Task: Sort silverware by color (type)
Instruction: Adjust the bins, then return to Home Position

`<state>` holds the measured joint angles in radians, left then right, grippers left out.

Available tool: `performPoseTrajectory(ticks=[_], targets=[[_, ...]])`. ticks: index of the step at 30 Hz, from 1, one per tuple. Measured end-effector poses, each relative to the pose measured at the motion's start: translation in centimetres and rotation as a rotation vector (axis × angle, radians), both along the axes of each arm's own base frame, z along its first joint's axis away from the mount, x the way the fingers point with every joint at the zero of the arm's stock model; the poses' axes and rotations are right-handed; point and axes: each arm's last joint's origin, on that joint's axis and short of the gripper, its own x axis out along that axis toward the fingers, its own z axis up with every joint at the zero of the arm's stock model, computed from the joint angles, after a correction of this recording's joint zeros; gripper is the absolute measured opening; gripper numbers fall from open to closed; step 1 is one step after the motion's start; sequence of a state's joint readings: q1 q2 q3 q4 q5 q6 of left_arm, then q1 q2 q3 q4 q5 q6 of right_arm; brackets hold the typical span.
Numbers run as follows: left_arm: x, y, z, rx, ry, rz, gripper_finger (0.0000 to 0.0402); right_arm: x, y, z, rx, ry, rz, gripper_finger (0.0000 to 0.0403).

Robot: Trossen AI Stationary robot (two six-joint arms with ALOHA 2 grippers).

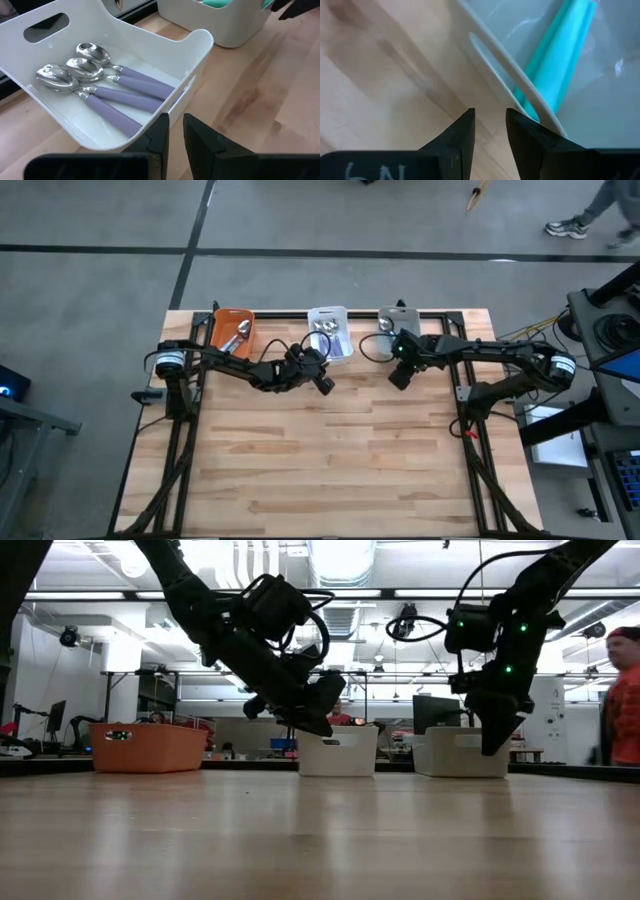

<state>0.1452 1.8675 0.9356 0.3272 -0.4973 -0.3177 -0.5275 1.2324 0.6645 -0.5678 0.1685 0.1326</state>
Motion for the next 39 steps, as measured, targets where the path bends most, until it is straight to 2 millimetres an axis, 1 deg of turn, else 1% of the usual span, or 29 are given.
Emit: performPoseTrajectory(ticks=[3, 8, 13, 15, 17, 21, 23, 25, 28, 30, 32, 35, 37, 39], targets=[[0.0, 0.0, 0.0, -0.001, -0.002, 0.0, 0.0039, -0.5, -0.6, -0.1, 0.012, -0.001, -0.044, 0.0102], [0.0, 0.0, 0.0, -0.006, -0.006, 0.001, 0.0039, -0.6, -0.6, -0.1, 0.018, -0.004, -0.044, 0.0102], [0.1, -0.7, 0.4, -0.01, -0.006, -0.048, 0.0039, -0.1, -0.3, 0.4, 0.136, -0.132, 0.02, 0.0102], [0.1, -1.5, 1.3, 0.004, -0.014, -0.102, 0.0039, 0.2, 0.0, 0.7, 0.166, -0.183, 0.035, 0.0102], [0.0, -2.5, 2.6, 0.04, -0.028, -0.162, 0.0039, 0.5, 0.4, 1.2, 0.161, -0.238, 0.05, 0.0102], [-0.9, -5.1, 5.4, 0.157, -0.026, -0.297, 0.0039, 1.1, 1.0, 2.9, 0.128, -0.388, 0.039, 0.0102], [-1.8, -6.4, 6.5, 0.194, 0.003, -0.359, 0.0039, 1.6, 1.6, 4.0, 0.117, -0.486, 0.061, 0.0102], [-3.0, -7.6, 7.5, 0.216, 0.036, -0.416, 0.0039, 2.4, 2.3, 4.9, 0.08, -0.587, 0.127, 0.0102], [-5.4, -9.2, 8.6, 0.235, 0.062, -0.496, 0.0039, 3.4, 3.7, 6.1, -0.024, -0.692, 0.327, 0.0102], [-7.3, -10.0, 9.2, 0.224, 0.046, -0.57, 0.0039, 3.6, 4.7, 7.3, -0.103, -0.754, 0.463, 0.0102], [-9.1, -10.4, 9.8, 0.207, -0.009, -0.634, 0.0039, 3.3, 5.0, 8.7, -0.167, -0.814, 0.522, 0.0102], [-11.8, -10.3, 10.4, 0.195, -0.076, -0.648, 0.0039, 2.4, 5.1, 10.9, -0.237, -0.898, 0.52, 0.0102], [-13.5, -10.0, 10.4, 0.19, -0.11, -0.641, 0.0039, 1.7, 5.3, 11.7, -0.26, -0.935, 0.524, 0.0102], [-14.9, -9.8, 10.3, 0.191, -0.149, -0.636, 0.0039, 1.2, 5.6, 12.2, -0.272, -0.959, 0.548, 0.0102]])
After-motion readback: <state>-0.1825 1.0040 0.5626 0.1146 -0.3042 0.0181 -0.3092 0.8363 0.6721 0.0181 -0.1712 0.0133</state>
